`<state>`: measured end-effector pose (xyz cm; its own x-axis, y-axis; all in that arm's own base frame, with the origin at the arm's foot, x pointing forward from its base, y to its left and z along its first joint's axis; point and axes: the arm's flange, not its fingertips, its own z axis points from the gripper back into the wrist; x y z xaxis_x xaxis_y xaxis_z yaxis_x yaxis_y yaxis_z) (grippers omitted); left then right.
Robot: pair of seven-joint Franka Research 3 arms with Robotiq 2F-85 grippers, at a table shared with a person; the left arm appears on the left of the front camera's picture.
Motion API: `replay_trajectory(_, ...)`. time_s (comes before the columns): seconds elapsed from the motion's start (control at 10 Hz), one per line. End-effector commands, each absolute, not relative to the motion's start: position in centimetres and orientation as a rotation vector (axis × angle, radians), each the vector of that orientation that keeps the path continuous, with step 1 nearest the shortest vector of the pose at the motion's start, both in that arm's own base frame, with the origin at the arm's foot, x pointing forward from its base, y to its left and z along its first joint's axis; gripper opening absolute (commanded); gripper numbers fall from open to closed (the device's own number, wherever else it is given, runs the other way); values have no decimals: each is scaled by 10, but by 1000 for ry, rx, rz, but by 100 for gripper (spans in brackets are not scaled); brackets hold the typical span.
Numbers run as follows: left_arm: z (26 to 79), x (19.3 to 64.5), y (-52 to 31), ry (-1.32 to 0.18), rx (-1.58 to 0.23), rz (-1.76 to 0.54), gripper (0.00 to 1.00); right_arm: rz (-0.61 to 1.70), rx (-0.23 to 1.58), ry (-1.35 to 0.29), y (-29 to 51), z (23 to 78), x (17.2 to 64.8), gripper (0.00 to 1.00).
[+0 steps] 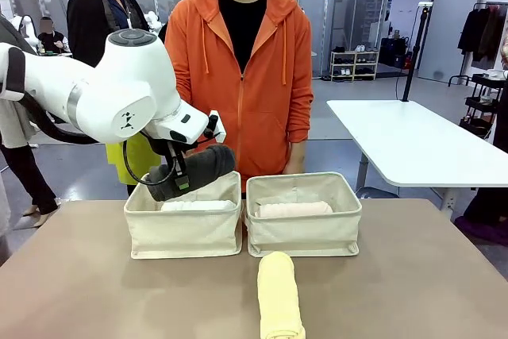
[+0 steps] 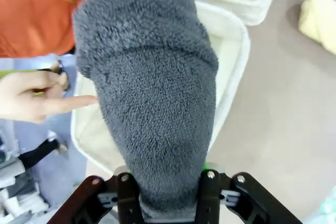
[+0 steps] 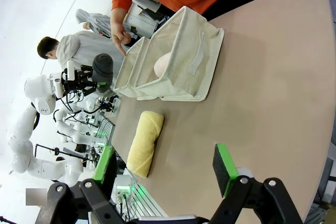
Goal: Divide the towels into two baskets.
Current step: Pick up one hotel-folded towel from the bottom of the table and place it in the Fabric basket indicated by the person.
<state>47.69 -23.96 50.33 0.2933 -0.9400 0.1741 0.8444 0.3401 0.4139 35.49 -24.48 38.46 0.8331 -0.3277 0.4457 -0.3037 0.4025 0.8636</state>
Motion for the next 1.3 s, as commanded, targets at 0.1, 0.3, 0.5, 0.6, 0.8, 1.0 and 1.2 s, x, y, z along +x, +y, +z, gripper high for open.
replay_trajectory(0.1,507,506,-220,-395,372,-1448,40,-6,1174,-619,-244,387,354,93)
replay_trajectory(0.3,503,533,-202,-415,313,-1572,40,-6,1174,-619,-244,387,354,93)
replay_trajectory(0.5,480,555,-194,-387,340,-1612,40,-6,1174,-619,-244,387,354,93)
replay_trajectory(0.6,469,566,-192,-359,282,-1595,40,-6,1174,-619,-244,387,354,93)
replay_trajectory(0.8,449,584,-189,-379,245,-1593,40,-6,1174,-619,-244,387,354,93)
replay_trajectory(1.0,432,593,-193,-347,251,-1586,40,-6,1174,-619,-244,387,354,93)
replay_trajectory(1.2,430,594,-196,-335,248,-1588,77,-6,1174,-619,-244,387,354,93)
